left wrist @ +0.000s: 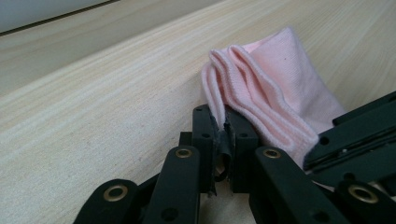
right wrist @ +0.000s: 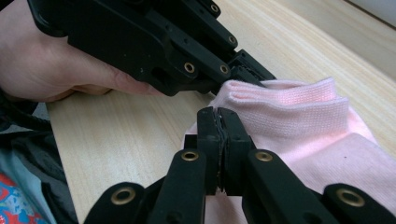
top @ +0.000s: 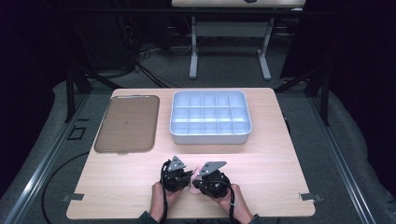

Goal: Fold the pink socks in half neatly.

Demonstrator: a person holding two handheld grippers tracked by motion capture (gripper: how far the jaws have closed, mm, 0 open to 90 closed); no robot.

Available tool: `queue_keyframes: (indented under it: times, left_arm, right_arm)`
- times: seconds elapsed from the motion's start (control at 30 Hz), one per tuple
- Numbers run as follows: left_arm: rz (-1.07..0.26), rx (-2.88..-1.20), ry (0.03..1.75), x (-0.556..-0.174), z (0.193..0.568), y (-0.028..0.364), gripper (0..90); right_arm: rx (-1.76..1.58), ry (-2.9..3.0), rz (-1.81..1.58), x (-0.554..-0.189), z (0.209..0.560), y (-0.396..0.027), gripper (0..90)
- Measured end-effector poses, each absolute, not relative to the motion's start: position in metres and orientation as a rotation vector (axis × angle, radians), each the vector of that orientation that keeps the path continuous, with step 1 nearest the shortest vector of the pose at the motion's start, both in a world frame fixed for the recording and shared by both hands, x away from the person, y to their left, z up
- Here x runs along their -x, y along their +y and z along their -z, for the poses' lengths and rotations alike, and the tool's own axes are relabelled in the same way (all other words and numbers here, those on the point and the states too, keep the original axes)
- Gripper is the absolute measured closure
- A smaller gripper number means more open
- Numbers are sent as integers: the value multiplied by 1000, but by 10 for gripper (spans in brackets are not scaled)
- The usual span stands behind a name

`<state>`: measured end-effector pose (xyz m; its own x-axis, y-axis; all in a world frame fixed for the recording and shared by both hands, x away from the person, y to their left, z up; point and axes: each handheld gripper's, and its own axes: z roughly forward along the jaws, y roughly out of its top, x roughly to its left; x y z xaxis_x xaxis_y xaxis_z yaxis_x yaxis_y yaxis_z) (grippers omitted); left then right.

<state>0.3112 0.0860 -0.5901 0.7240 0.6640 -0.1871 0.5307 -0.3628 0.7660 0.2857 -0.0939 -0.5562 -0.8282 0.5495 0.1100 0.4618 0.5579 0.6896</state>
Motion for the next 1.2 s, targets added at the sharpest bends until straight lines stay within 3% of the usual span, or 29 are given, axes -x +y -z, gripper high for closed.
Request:
queue_keyframes:
  times: [0.2,0.53,0.7,0.93,1.1,1.2]
  left_arm:
    - [-194,-2048,907,-311,590,86,842]
    - [-196,-2048,907,-311,590,86,842]
    - [-195,-2048,907,-311,590,86,842]
    - [-196,-2048,908,-311,590,85,842]
    - [-196,-2051,906,-311,590,86,842]
    - [-194,-2048,908,-311,590,86,842]
  right_arm:
    - [-931,2583,-1302,-285,541,-123,740]
    - [-1162,2548,-1087,-288,541,-179,785]
    - [-1107,2538,-1271,-286,547,-159,888]
    - [-1061,2557,-1277,-293,547,-118,898]
    - [-1048,2649,-1236,-291,546,-112,739]
    - [-1072,2641,-1282,-287,535,-123,697]
